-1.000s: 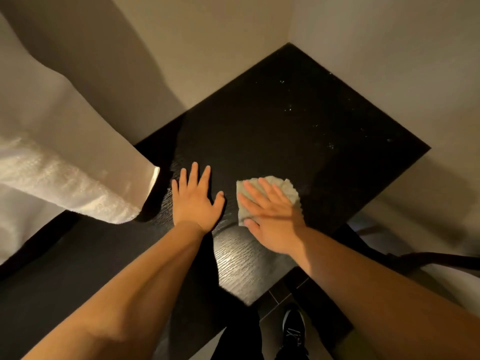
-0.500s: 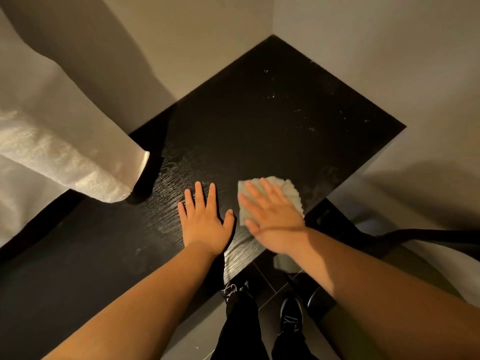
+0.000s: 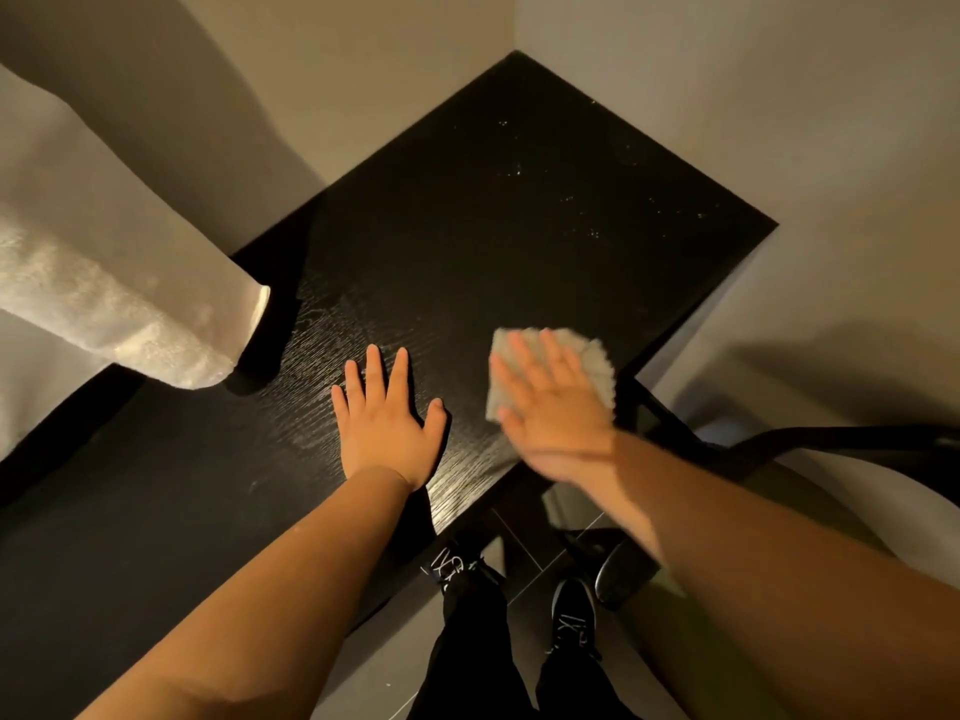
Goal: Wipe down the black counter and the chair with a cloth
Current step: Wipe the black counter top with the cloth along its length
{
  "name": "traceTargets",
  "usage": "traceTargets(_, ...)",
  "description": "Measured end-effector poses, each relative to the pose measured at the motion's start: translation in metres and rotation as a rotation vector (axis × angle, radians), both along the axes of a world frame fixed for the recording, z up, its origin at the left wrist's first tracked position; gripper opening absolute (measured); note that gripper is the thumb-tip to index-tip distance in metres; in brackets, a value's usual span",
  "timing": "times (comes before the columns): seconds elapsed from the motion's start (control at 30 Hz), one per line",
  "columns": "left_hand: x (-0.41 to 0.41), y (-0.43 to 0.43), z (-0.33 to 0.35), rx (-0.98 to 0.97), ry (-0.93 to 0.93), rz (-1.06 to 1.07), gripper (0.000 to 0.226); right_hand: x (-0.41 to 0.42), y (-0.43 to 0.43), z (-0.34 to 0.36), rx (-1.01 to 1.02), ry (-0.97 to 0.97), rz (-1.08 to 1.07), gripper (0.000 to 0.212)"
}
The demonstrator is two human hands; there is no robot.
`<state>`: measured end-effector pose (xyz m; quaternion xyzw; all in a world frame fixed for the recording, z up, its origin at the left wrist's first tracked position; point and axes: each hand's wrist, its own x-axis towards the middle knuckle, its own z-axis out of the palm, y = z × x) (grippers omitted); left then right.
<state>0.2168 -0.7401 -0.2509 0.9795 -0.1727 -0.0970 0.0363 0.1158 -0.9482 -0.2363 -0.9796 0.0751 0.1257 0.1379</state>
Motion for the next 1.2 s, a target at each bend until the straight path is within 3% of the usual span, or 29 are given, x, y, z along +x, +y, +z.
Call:
traceTargets(0.1, 0.0, 0.0, 0.0, -0.007, -0.011, 0.0, 0.081, -0.02, 0.05, 0.002, -0.018, 0.036, 0.184, 0.067)
traceTargets(0.2, 0.0, 0.0, -0.002, -0.015, -0.011, 0.003, 0.081, -0.018, 0.031, -0.004, 0.02, -0.022, 0.28, 0.06)
traceTargets(0.27, 0.0, 0.001, -0.003, -0.017, -0.009, 0.003, 0.08, -0.015, -0.004, -0.013, -0.001, -0.083, 0.194, 0.06)
traceTargets(0.37, -0.001, 0.001, -0.003, -0.018, -0.012, -0.002, 0.08, -0.007, -0.058, -0.009, -0.071, -0.02, -0.011, 0.062)
traceTargets(0.47, -0.001, 0.001, -0.001, -0.012, -0.001, -0.004, 0.08, -0.003, -0.056, -0.003, -0.062, -0.019, -0.109, 0.063)
traceTargets(0.6, -0.002, -0.014, 0.009, -0.093, -0.006, -0.116, 0.076, -0.024, -0.009, -0.007, -0.045, -0.083, 0.026, 0.06)
traceTargets(0.73, 0.012, -0.059, 0.019, -0.174, 0.031, -0.239, 0.074, -0.017, -0.047, -0.001, -0.013, -0.023, 0.148, 0.063)
traceTargets(0.9, 0.039, -0.117, 0.026, -0.18, 0.114, -0.247, 0.073, 0.006, -0.133, -0.013, -0.186, -0.029, -0.289, 0.067)
traceTargets(1.0, 0.051, -0.144, 0.026, -0.188, 0.123, -0.236, 0.073, 0.017, -0.134, -0.008, -0.156, 0.019, -0.483, 0.065)
traceTargets(1.2, 0.087, -0.163, 0.017, -0.127, 0.081, -0.177, 0.076, 0.0, -0.094, -0.005, -0.03, -0.063, -0.098, 0.064)
